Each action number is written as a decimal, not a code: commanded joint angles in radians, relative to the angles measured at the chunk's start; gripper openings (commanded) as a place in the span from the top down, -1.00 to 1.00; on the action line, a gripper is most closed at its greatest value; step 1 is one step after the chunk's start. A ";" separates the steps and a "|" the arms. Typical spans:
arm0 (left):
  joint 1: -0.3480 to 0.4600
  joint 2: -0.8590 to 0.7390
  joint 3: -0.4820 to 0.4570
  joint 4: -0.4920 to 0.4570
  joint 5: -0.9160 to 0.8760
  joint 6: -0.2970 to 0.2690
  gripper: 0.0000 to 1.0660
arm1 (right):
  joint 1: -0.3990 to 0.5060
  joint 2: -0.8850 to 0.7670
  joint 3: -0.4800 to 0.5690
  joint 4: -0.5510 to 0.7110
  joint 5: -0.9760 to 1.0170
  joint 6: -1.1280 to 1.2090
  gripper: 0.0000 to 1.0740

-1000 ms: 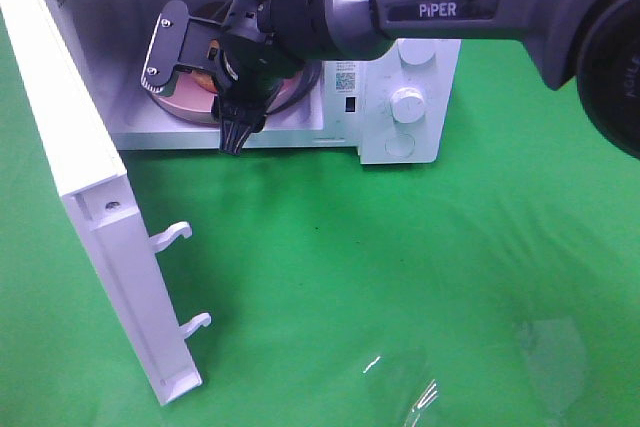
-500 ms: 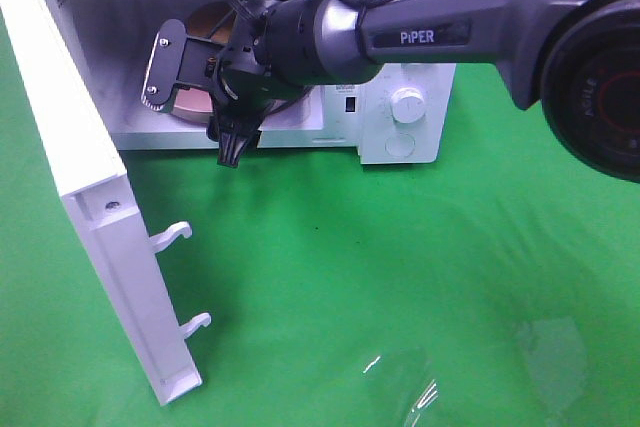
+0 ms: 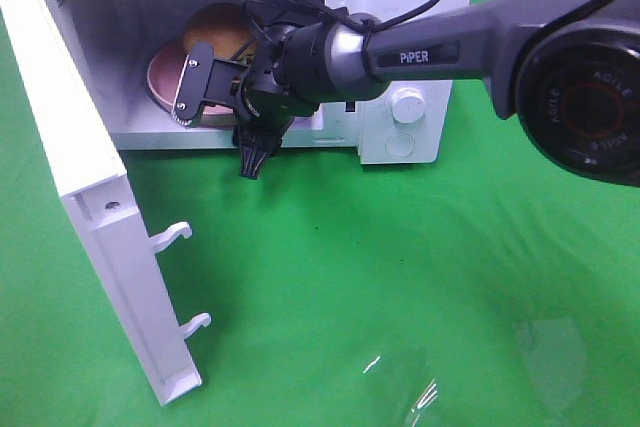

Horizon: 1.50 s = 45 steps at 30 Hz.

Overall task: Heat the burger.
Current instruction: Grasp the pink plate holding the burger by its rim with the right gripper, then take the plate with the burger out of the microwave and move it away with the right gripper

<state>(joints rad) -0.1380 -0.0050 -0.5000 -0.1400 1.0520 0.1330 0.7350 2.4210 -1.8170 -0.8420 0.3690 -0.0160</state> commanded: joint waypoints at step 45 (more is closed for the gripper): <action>0.004 -0.024 0.003 0.000 -0.012 0.000 0.99 | 0.036 -0.087 0.002 0.256 0.222 -0.496 1.00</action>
<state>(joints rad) -0.1380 -0.0050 -0.5000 -0.1400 1.0520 0.1330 0.7770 2.3580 -1.8110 -0.5880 0.5420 -0.5020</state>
